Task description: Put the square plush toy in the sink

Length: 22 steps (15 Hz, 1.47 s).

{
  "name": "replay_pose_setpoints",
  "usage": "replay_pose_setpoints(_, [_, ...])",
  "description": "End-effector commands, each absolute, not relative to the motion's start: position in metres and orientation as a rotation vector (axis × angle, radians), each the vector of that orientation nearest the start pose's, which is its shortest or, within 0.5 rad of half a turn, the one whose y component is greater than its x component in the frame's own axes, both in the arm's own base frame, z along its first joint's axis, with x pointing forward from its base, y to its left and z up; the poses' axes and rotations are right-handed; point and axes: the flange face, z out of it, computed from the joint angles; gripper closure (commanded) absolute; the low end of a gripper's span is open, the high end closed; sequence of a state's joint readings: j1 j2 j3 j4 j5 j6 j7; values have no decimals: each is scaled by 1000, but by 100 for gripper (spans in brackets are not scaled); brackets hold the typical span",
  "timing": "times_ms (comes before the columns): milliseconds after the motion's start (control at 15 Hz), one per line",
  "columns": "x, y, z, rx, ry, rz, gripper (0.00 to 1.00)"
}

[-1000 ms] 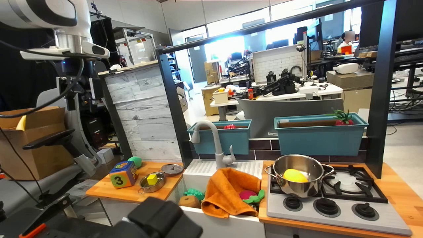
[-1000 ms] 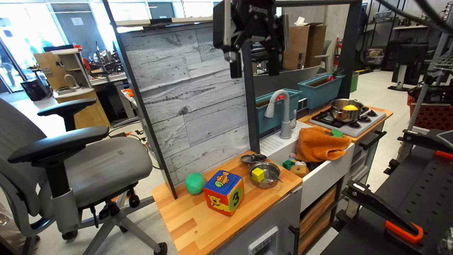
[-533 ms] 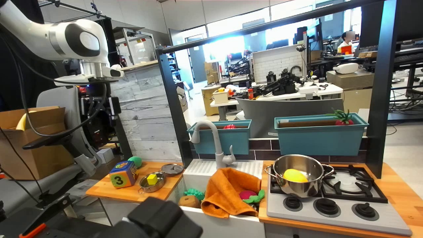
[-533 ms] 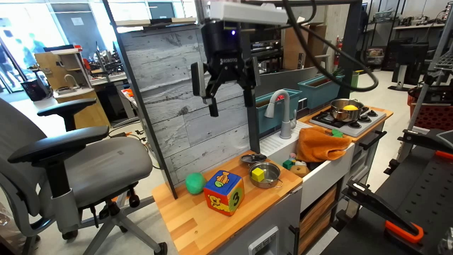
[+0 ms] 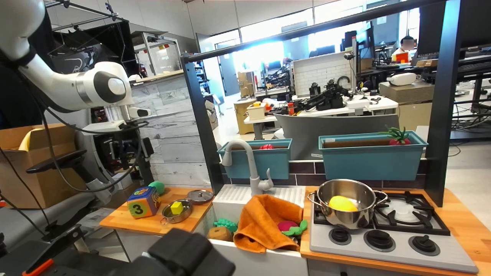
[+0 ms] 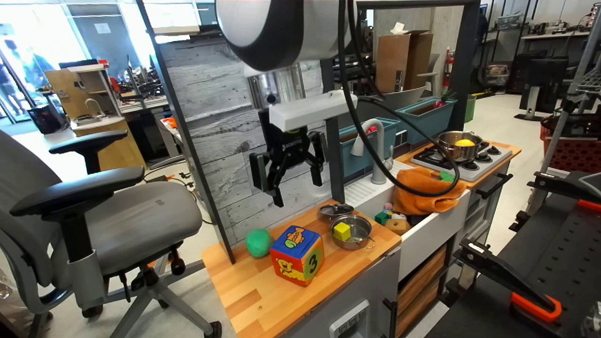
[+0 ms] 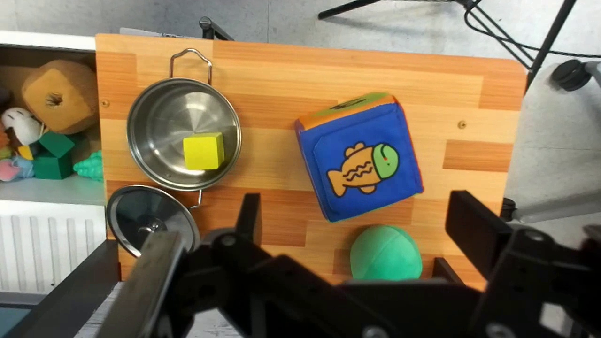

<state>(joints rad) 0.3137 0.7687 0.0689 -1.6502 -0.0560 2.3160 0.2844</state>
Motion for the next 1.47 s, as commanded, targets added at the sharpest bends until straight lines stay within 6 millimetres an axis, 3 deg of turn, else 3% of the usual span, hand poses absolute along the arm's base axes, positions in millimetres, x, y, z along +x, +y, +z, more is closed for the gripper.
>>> replay_pose_setpoints(0, [634, 254, 127, -3215, -187, 126, 0])
replay_pose_setpoints(400, [638, 258, 97, -3223, -174, 200, 0])
replay_pose_setpoints(1067, [635, 267, 87, -3160, -174, 460, 0])
replay_pose_setpoints(1400, [648, 262, 63, -3145, -127, 434, 0])
